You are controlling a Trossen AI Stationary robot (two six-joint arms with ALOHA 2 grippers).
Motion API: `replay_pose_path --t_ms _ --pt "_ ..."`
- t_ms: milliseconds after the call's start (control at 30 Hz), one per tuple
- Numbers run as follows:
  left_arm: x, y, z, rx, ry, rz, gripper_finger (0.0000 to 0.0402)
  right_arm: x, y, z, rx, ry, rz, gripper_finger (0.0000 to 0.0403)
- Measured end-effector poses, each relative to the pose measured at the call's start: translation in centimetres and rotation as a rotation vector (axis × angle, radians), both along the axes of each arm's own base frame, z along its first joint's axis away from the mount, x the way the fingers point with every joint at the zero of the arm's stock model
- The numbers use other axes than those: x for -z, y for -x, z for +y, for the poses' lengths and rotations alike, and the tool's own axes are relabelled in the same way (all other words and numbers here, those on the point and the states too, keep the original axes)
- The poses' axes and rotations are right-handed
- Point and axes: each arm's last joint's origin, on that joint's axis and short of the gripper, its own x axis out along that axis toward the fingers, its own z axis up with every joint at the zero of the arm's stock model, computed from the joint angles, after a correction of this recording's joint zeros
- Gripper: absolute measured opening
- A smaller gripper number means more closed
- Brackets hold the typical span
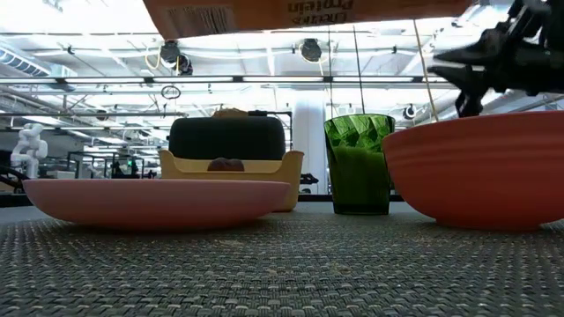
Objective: Arrange a breakfast setting
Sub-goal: Pour the cereal from the orange cereal box into the pink bowl
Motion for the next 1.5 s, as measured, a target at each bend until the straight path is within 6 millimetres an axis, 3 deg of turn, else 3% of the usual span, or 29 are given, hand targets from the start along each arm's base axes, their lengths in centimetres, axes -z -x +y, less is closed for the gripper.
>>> replay_pose_path --t_ms 300,467,767,933,1267,1500 --pt "-0.2 0.4 0.6 -0.008 -0.025 0.039 0.0113 -2.1 0.6 0.1 -0.032 -0.118 -0.229 0.0265" --pt "-1.0 1.3 1.6 -0.021 -0.019 0.073 0.0113 -2.7 0.6 0.3 -0.066 -0.115 -0.292 0.0311" --pt "-3.6 2.8 3.8 -0.049 0.013 0.047 0.0113 -3.2 -0.5 1.3 -0.156 -0.035 -0.318 0.0312" --pt "-4.4 3.2 4.9 -0.074 0.023 0.031 0.0113 -2.2 -2.3 1.8 -0.138 0.032 -0.177 0.0311" --pt "-4.5 3.1 6.0 -0.114 0.010 0.051 0.0113 -5.1 -6.1 3.1 -0.185 0.167 -0.164 0.0311" --pt "-4.4 2.8 6.5 -0.135 0.010 0.059 0.0113 -5.8 -8.9 4.1 -0.206 0.235 -0.143 0.0311"
